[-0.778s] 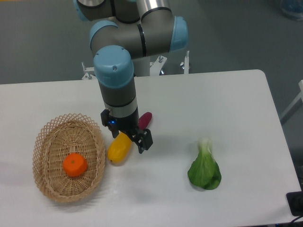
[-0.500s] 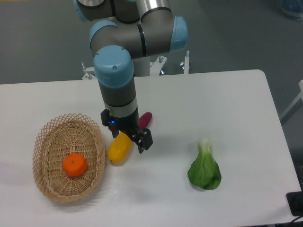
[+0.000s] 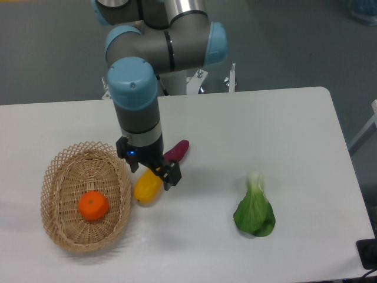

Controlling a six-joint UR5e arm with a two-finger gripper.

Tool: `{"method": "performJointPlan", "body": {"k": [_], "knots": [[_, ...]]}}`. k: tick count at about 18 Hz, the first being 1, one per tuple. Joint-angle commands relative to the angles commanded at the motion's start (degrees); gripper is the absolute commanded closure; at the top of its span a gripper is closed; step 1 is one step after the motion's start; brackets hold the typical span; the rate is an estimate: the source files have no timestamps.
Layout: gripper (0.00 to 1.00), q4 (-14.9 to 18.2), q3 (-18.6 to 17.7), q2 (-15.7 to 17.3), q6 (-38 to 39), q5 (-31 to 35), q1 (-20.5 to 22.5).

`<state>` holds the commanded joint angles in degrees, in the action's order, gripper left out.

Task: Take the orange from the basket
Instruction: 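Move the gripper over the basket and lower it toward the orange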

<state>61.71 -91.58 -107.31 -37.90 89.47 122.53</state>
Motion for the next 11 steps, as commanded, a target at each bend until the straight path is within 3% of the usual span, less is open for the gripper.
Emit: {"method": "performJointPlan", "body": {"k": [7, 11], "knots": [[0.00, -5.89, -0.88, -4.74, 6.79, -0.26, -6.59], [0.00, -6.60, -1.67, -6.95, 9.68, -0.35, -8.71]]}}
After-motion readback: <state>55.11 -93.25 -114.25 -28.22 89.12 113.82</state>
